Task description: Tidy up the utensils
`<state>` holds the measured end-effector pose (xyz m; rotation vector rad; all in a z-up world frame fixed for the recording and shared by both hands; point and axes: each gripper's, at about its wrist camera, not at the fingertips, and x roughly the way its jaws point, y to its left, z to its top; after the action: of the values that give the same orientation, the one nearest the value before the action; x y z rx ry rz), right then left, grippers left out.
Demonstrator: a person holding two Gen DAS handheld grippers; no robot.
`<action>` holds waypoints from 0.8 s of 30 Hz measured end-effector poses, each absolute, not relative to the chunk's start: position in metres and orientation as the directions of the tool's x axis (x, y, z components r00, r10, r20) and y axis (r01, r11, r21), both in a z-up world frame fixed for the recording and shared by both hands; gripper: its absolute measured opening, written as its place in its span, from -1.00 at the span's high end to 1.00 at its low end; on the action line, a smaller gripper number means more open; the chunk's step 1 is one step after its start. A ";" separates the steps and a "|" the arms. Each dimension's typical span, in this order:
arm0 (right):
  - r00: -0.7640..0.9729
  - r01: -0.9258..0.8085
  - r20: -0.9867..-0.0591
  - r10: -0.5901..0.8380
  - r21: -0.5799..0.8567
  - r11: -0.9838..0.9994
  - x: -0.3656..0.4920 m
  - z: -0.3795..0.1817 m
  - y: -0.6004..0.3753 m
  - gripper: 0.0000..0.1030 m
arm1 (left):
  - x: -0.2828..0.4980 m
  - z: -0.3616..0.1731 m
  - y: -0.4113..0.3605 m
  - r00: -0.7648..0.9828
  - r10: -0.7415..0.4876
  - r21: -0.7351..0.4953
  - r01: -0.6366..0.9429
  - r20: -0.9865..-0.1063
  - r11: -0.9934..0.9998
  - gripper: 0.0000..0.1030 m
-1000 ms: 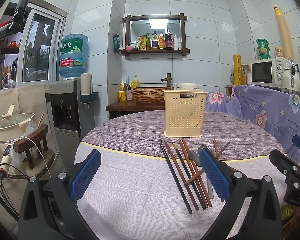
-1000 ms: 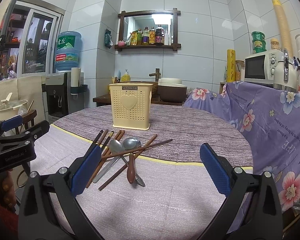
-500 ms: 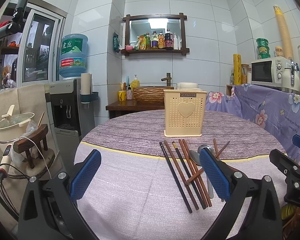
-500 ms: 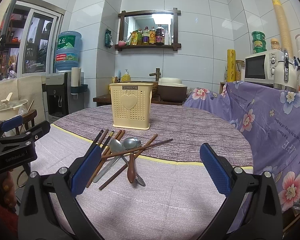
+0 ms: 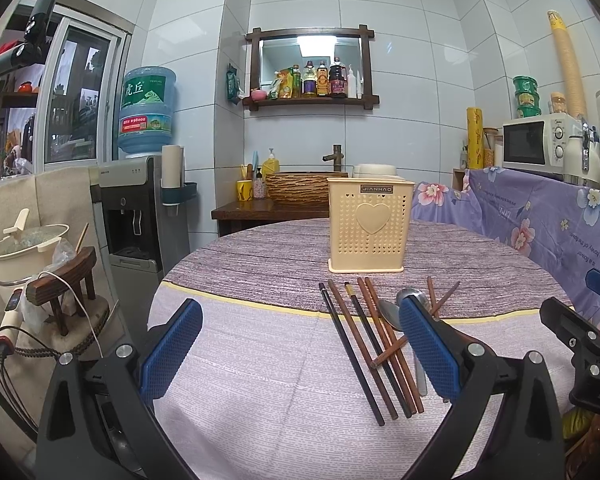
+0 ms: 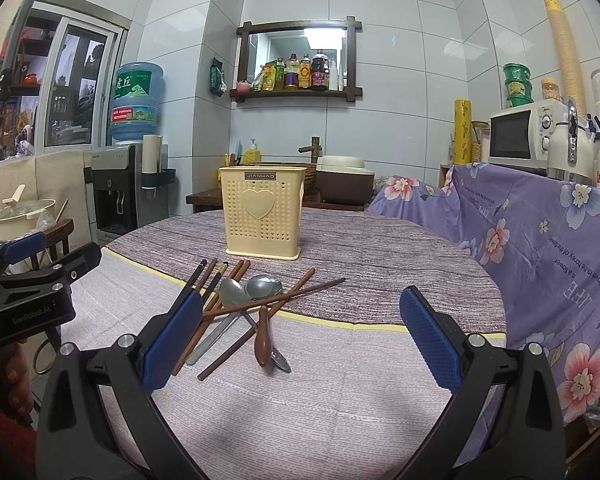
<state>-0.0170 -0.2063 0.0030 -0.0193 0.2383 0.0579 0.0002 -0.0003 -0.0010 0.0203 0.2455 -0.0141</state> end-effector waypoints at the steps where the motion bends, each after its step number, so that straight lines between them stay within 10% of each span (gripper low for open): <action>1: 0.970 -0.060 -0.238 0.056 -0.012 0.998 -0.017 0.003 -0.206 -0.89 | 0.001 -0.002 0.000 0.970 -0.012 0.018 0.016 -0.244 1.000 -0.90; 24: 0.967 -0.052 -0.250 0.045 -0.021 0.998 -0.016 0.002 -0.206 -0.89 | 0.006 -0.006 0.004 0.960 -0.022 0.003 0.024 -0.280 1.000 -0.90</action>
<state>-0.0159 -0.2064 0.0019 -0.0276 0.2523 0.0494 0.0056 0.0041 -0.0062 0.0060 0.2837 -0.0231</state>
